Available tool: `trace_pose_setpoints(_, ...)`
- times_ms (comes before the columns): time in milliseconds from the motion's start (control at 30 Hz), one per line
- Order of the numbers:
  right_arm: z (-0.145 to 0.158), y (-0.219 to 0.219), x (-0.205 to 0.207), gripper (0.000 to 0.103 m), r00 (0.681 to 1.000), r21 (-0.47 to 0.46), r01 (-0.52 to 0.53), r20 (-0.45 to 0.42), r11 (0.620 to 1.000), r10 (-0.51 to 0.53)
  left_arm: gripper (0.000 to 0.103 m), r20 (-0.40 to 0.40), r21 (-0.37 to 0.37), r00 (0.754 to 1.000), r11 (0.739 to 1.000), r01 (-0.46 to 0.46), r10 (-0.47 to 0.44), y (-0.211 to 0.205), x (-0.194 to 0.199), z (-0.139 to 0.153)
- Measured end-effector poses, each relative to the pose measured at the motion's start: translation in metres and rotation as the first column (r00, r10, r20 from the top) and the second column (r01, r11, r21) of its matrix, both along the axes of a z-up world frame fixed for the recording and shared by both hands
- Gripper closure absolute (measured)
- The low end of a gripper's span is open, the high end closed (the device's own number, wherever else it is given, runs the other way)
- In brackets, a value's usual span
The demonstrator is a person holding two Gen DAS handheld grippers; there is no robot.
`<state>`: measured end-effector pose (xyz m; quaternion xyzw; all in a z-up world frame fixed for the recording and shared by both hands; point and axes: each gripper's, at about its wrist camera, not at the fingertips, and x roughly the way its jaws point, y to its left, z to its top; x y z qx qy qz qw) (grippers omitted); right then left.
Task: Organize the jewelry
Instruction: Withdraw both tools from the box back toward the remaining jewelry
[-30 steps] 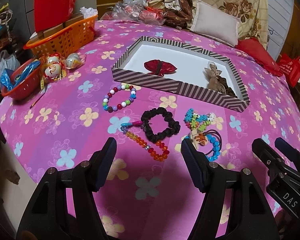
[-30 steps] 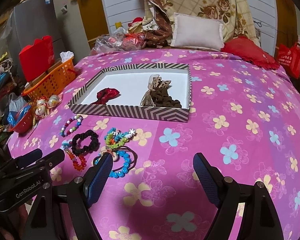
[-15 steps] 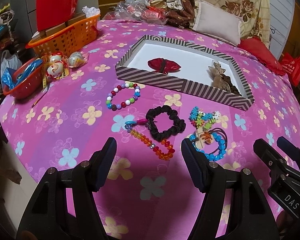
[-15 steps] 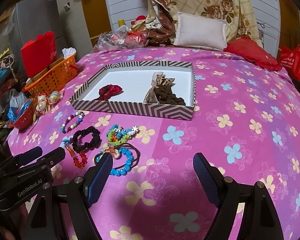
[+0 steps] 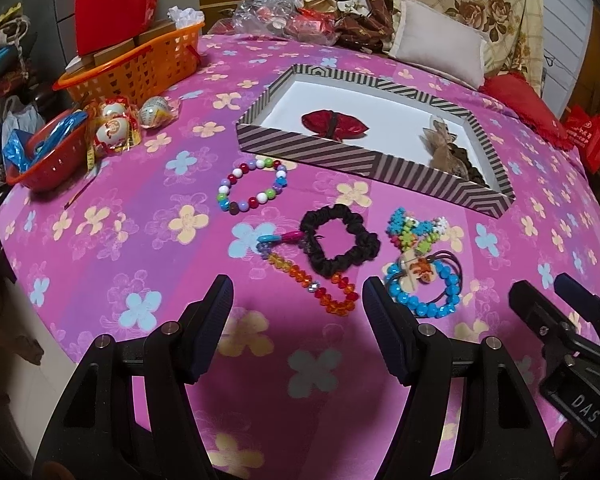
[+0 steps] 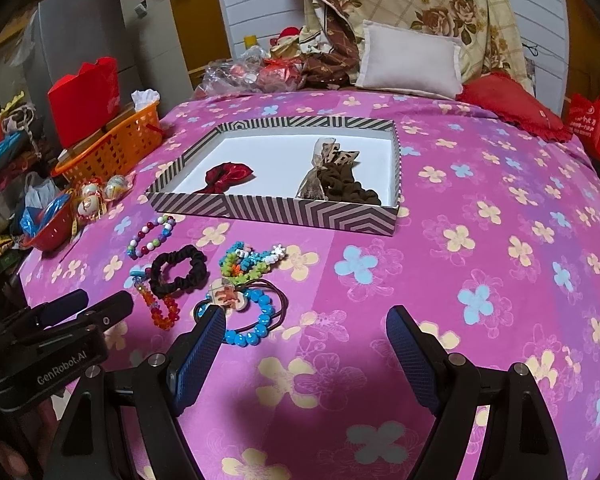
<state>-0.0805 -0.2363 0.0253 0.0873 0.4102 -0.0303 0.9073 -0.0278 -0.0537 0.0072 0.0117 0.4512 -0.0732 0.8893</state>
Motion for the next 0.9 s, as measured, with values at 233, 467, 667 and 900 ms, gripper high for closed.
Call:
trace_pose_setpoints(233, -0.004, -0.001, 0.001, 0.023, 1.0, -0.007, 0.002, -0.015, 1.0, -0.002, 0.036, -0.025, -0.01, 0.999, 0.999, -0.032, 0.032, 0.017, 0.005, -0.006)
trace_pose_setpoints(467, -0.007, -0.001, 0.001, 0.023, 1.0, -0.003, -0.008, -0.021, 1.0, 0.008, 0.036, -0.054, -0.019, 0.995, 0.996, -0.083, 0.082, 0.045, 0.01, -0.014)
trace_pose_setpoints(667, -0.009, 0.004, 0.003, 0.023, 0.999, -0.01, -0.034, -0.027, 0.999, 0.034, 0.036, -0.078, -0.04, 0.992, 0.994, -0.105, 0.102, 0.056, 0.014, -0.018)
trace_pose_setpoints(900, -0.013, 0.003, 0.005, 0.023, 0.998, -0.01, -0.046, -0.035, 0.999, 0.046, 0.036, -0.083, -0.062, 0.995, 0.996, -0.065, 0.06, 0.042, 0.02, -0.013)
